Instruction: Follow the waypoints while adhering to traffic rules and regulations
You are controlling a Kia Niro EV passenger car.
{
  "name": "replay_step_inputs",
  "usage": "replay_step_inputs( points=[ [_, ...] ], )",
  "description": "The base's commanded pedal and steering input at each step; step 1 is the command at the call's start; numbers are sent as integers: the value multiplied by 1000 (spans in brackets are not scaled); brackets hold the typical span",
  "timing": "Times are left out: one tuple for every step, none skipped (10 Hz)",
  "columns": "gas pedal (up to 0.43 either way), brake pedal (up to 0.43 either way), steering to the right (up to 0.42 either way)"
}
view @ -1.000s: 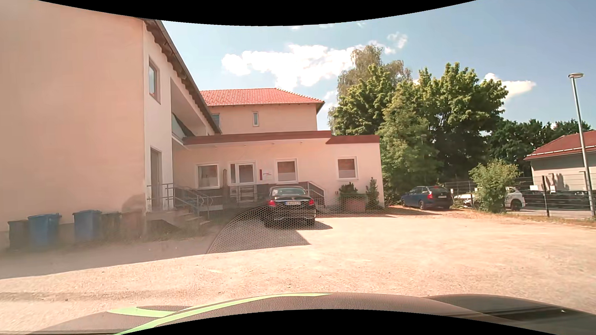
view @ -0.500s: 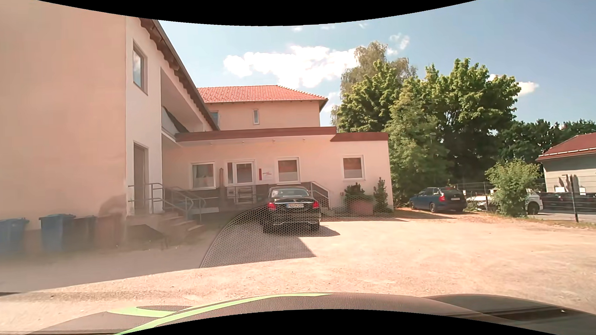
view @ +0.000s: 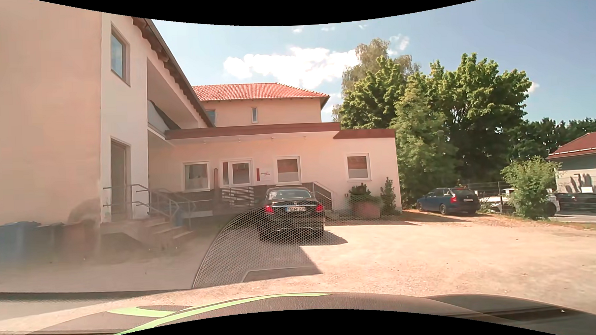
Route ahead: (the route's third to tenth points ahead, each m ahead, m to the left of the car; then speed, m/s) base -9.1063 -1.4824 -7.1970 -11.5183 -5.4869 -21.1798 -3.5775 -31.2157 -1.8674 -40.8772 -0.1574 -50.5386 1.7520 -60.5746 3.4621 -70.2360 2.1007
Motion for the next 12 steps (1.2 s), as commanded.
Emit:
replay_step_inputs(
  points=[
    [0,207,-8],
    [0,220,-8],
    [0,220,-9],
    [0,213,-9],
    [0,220,-9],
    [0,220,-14],
    [0,220,-16],
    [0,213,-16],
    [0,220,-16],
    [0,220,-16],
    [0,220,-16],
    [0,220,-16]
  ],
)
